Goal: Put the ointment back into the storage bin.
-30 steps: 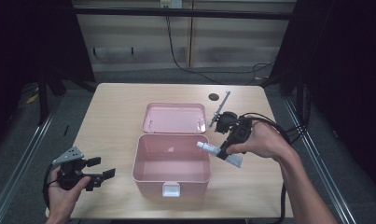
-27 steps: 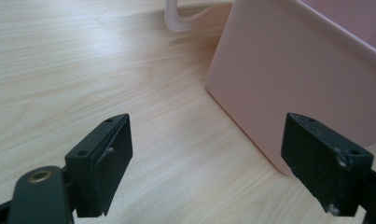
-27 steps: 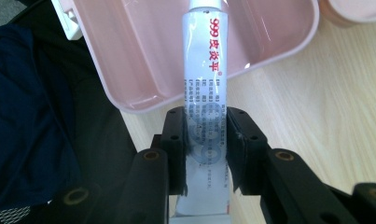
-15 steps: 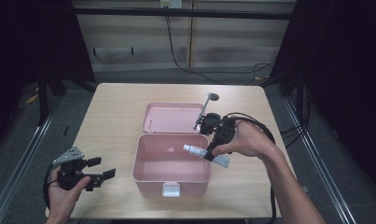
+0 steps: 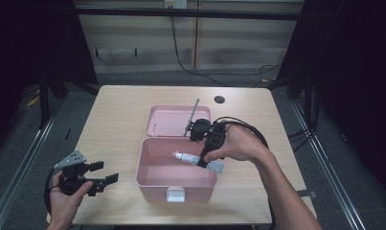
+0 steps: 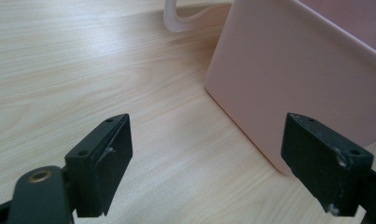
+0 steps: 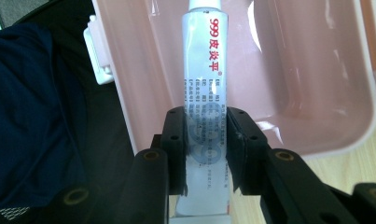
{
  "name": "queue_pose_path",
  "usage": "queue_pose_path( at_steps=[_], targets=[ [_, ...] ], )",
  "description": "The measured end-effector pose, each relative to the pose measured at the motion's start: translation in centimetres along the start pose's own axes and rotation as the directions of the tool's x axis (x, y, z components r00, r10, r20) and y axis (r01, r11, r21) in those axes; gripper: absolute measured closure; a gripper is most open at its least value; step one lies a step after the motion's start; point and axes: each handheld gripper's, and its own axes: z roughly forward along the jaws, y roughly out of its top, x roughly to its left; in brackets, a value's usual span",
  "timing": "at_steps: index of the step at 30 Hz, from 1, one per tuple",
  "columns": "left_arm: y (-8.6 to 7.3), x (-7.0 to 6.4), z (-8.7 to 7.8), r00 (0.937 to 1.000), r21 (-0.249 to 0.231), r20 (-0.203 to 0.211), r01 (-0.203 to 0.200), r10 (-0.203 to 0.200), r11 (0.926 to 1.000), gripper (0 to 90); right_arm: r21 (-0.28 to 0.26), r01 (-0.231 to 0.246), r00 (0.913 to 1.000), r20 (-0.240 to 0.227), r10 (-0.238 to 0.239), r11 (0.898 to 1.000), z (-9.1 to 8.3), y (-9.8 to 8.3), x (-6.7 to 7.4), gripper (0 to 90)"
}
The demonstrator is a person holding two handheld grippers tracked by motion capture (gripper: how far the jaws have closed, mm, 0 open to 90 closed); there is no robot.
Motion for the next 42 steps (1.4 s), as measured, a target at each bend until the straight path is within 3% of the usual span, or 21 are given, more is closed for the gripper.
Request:
queue_pose_path(
  at_steps=[11, 27, 42],
  targets=[
    [0.0, 0.0, 0.0, 1.0000, 0.000, 0.000, -0.001, 0.001, 1.0000, 16.7, 0.022, 0.053, 0.9984, -0.024, -0.052, 0.998, 1.8, 1.9, 0.4, 70.7],
    [0.0, 0.0, 0.0, 1.0000, -0.003, 0.002, 0.001, -0.001, 1.0000, 16.7, 0.054, 0.088, 0.9934, -0.079, -0.084, 0.995, 5.1, 4.3, 0.8, 70.7],
    [0.0, 0.0, 0.0, 1.0000, -0.002, 0.002, 0.002, -0.002, 1.0000, 16.7, 0.074, 0.099, 0.9904, -0.104, -0.091, 0.992, 7.1, 4.7, 1.0, 70.7]
  ],
)
